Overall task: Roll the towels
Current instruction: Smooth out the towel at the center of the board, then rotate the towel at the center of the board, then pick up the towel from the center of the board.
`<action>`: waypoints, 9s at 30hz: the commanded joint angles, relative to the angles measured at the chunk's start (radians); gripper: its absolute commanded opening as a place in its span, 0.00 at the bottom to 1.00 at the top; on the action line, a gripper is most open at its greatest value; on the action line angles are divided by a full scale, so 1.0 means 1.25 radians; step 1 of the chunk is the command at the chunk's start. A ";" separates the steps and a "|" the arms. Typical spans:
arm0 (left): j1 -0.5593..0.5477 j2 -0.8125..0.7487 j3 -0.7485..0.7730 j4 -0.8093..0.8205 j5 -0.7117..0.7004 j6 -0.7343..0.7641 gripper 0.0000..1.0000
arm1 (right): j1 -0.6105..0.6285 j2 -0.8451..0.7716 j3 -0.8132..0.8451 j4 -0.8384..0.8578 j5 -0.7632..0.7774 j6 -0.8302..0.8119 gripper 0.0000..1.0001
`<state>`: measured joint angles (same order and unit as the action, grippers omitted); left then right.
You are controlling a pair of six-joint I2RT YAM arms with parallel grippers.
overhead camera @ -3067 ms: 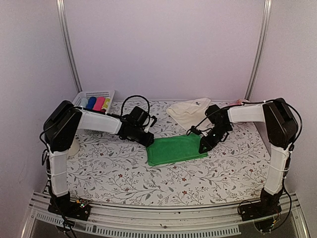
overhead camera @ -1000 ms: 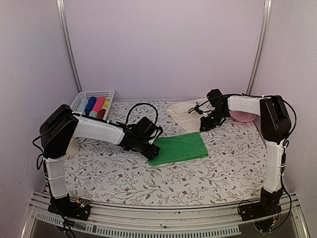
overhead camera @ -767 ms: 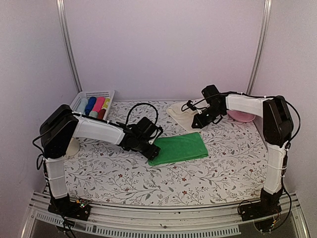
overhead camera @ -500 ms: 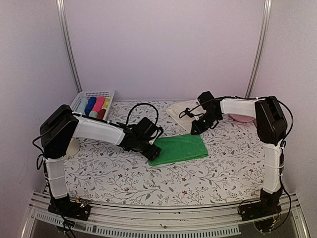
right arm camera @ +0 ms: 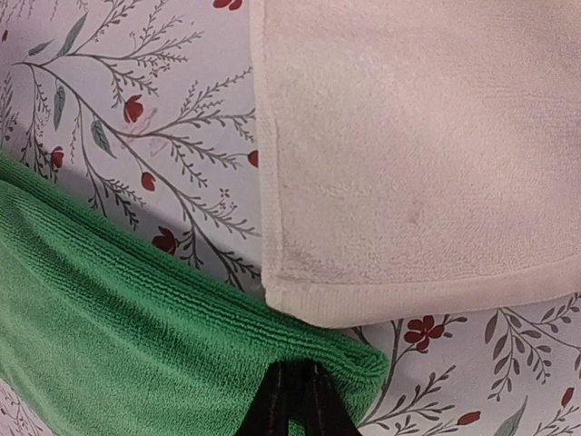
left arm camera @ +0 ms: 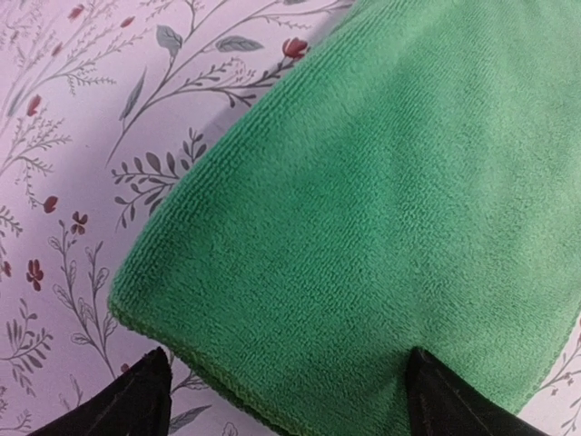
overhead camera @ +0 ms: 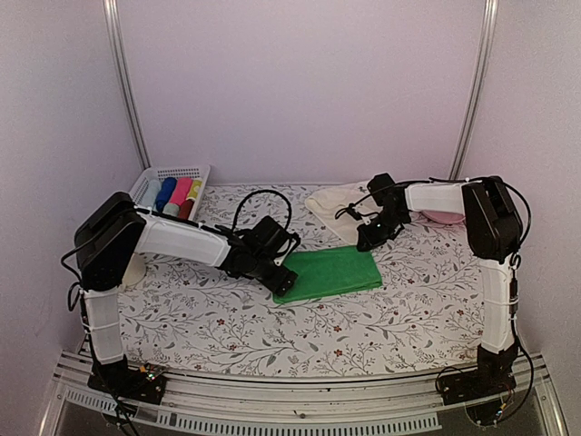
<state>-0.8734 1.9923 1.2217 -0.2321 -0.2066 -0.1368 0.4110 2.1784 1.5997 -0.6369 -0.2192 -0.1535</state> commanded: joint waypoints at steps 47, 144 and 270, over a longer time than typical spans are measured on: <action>0.220 0.185 0.295 -0.033 -0.443 0.204 0.97 | -0.004 -0.324 -0.085 -0.027 0.124 -0.202 0.63; -0.121 -0.421 -0.413 0.075 0.099 -0.125 0.97 | 0.290 -0.273 -0.310 0.356 -0.114 -0.705 0.47; 0.003 -0.093 -0.206 0.101 0.197 0.561 0.00 | 0.259 -0.341 -0.596 0.594 -0.161 -0.925 0.53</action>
<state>-0.8715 1.8702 0.9508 0.0109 -0.0639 0.6163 0.7116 1.7287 0.8894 -0.0566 -0.4969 -1.3003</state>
